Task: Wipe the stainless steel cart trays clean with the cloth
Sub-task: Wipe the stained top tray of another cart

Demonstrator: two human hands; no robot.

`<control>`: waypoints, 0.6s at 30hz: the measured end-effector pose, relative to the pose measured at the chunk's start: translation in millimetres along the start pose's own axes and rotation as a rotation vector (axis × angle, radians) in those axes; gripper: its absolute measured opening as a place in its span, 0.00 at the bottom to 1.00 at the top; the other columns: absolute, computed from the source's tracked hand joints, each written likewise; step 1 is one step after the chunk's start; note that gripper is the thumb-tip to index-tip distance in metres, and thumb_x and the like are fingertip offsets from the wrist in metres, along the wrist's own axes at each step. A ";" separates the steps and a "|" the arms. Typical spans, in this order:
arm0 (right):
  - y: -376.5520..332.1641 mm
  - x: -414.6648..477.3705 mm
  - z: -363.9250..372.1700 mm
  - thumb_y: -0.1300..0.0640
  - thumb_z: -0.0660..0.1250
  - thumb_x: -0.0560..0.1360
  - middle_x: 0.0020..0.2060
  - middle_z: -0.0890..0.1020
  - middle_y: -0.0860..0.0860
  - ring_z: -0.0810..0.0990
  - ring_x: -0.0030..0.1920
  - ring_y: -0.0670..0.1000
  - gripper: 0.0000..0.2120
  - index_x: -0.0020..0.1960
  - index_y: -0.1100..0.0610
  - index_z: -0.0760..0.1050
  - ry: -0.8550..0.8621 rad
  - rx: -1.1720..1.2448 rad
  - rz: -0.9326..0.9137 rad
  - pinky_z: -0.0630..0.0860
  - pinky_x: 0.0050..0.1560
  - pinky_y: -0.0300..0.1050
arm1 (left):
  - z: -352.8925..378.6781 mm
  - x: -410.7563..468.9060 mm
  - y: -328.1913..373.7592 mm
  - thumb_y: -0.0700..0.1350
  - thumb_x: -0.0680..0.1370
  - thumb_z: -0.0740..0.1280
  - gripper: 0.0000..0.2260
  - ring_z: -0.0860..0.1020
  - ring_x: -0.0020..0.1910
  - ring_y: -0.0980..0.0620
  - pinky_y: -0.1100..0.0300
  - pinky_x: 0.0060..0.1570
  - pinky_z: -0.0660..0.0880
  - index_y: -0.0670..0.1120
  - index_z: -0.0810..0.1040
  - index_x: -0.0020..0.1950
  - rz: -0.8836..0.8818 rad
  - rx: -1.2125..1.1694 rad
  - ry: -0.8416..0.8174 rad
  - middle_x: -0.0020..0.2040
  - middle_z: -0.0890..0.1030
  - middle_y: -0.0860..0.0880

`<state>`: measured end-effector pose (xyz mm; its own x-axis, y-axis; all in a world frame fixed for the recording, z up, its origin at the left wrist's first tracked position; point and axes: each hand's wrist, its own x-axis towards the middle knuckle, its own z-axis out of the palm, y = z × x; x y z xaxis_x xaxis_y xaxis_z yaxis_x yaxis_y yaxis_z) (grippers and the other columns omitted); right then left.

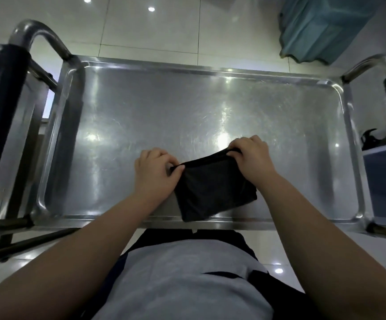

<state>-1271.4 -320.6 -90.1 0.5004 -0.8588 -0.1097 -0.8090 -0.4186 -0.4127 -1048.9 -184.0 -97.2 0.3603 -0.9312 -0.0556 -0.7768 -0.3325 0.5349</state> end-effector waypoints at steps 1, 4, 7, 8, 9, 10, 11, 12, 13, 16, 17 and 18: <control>-5.6 4.8 0.9 0.54 0.67 0.78 0.44 0.81 0.49 0.73 0.51 0.55 0.05 0.49 0.54 0.80 -0.011 -0.024 -0.034 0.65 0.52 0.49 | -1.9 2.0 -3.0 0.53 0.73 0.73 0.06 0.68 0.55 0.49 0.56 0.51 0.61 0.53 0.81 0.43 -0.063 0.001 -0.004 0.47 0.73 0.55; -16.0 7.9 8.8 0.54 0.68 0.77 0.53 0.80 0.51 0.72 0.57 0.56 0.09 0.55 0.56 0.81 -0.053 -0.088 -0.119 0.68 0.59 0.50 | -3.5 4.1 -2.5 0.52 0.74 0.72 0.07 0.69 0.58 0.45 0.53 0.55 0.66 0.51 0.81 0.49 -0.124 0.045 -0.085 0.52 0.75 0.50; -12.3 -4.1 -3.9 0.58 0.72 0.74 0.51 0.80 0.53 0.74 0.55 0.57 0.09 0.53 0.58 0.81 0.072 0.006 -0.136 0.71 0.58 0.53 | -0.4 -7.5 14.8 0.47 0.73 0.72 0.10 0.72 0.55 0.43 0.50 0.53 0.68 0.49 0.80 0.53 0.168 0.055 -0.064 0.53 0.77 0.47; -9.0 -12.0 -9.4 0.60 0.73 0.73 0.46 0.81 0.53 0.76 0.50 0.58 0.06 0.50 0.58 0.81 0.065 0.034 -0.180 0.73 0.54 0.54 | 3.1 -15.5 20.8 0.47 0.72 0.73 0.10 0.74 0.53 0.43 0.49 0.51 0.69 0.48 0.81 0.52 0.321 0.043 -0.066 0.51 0.78 0.47; -4.5 -21.8 -13.6 0.61 0.74 0.72 0.43 0.81 0.53 0.77 0.45 0.58 0.05 0.47 0.59 0.81 0.022 0.054 -0.233 0.74 0.49 0.55 | 8.5 -24.7 24.8 0.48 0.72 0.73 0.10 0.76 0.50 0.43 0.50 0.49 0.70 0.48 0.81 0.50 0.476 0.039 -0.091 0.50 0.79 0.47; 0.9 -33.6 -15.9 0.61 0.76 0.71 0.41 0.82 0.54 0.78 0.43 0.58 0.05 0.45 0.59 0.82 -0.045 0.061 -0.273 0.75 0.46 0.55 | 15.1 -33.4 27.5 0.51 0.71 0.73 0.11 0.76 0.49 0.43 0.50 0.48 0.72 0.47 0.82 0.49 0.595 0.054 -0.139 0.49 0.79 0.47; 5.8 -47.1 -16.2 0.60 0.78 0.69 0.41 0.82 0.54 0.79 0.42 0.59 0.07 0.45 0.60 0.83 -0.120 0.052 -0.291 0.76 0.46 0.55 | 21.7 -40.8 28.6 0.54 0.70 0.73 0.14 0.77 0.49 0.44 0.50 0.48 0.72 0.47 0.82 0.50 0.661 0.086 -0.202 0.50 0.80 0.46; 10.3 -61.5 -14.6 0.59 0.80 0.67 0.44 0.83 0.55 0.80 0.44 0.60 0.11 0.47 0.60 0.84 -0.188 0.033 -0.284 0.77 0.48 0.56 | 27.3 -46.7 28.0 0.56 0.69 0.74 0.17 0.77 0.51 0.43 0.50 0.50 0.73 0.47 0.82 0.52 0.676 0.124 -0.262 0.52 0.80 0.46; 14.8 -75.3 -11.8 0.58 0.81 0.64 0.48 0.84 0.57 0.81 0.48 0.61 0.16 0.50 0.60 0.84 -0.235 0.010 -0.267 0.78 0.51 0.57 | 31.3 -50.9 26.2 0.57 0.68 0.74 0.20 0.77 0.53 0.43 0.50 0.52 0.73 0.47 0.81 0.54 0.660 0.157 -0.305 0.55 0.79 0.46; 19.8 -103.3 1.2 0.59 0.81 0.63 0.58 0.82 0.58 0.79 0.60 0.63 0.22 0.56 0.59 0.83 -0.230 -0.043 -0.189 0.74 0.57 0.60 | 34.6 -52.2 18.9 0.56 0.68 0.76 0.22 0.78 0.56 0.43 0.51 0.56 0.73 0.48 0.81 0.58 0.643 0.193 -0.332 0.59 0.79 0.46; 17.3 -106.1 5.6 0.61 0.80 0.65 0.58 0.82 0.57 0.79 0.60 0.63 0.19 0.55 0.59 0.84 -0.167 -0.044 -0.175 0.74 0.56 0.61 | 34.9 -50.8 16.3 0.56 0.68 0.76 0.22 0.78 0.57 0.43 0.51 0.56 0.73 0.48 0.81 0.58 0.653 0.184 -0.324 0.59 0.79 0.46; 13.7 -106.0 10.1 0.63 0.77 0.66 0.55 0.83 0.56 0.81 0.58 0.62 0.15 0.53 0.59 0.84 -0.089 -0.052 -0.176 0.74 0.55 0.60 | 34.8 -49.6 14.3 0.57 0.68 0.76 0.22 0.77 0.57 0.43 0.51 0.56 0.73 0.48 0.81 0.58 0.662 0.174 -0.316 0.60 0.79 0.46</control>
<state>-1332.4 -232.3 -93.3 0.6587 -0.7427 -0.1202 -0.7205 -0.5766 -0.3854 -1095.8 -147.8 -116.1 -0.3553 -0.9345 -0.0221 -0.8594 0.3172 0.4009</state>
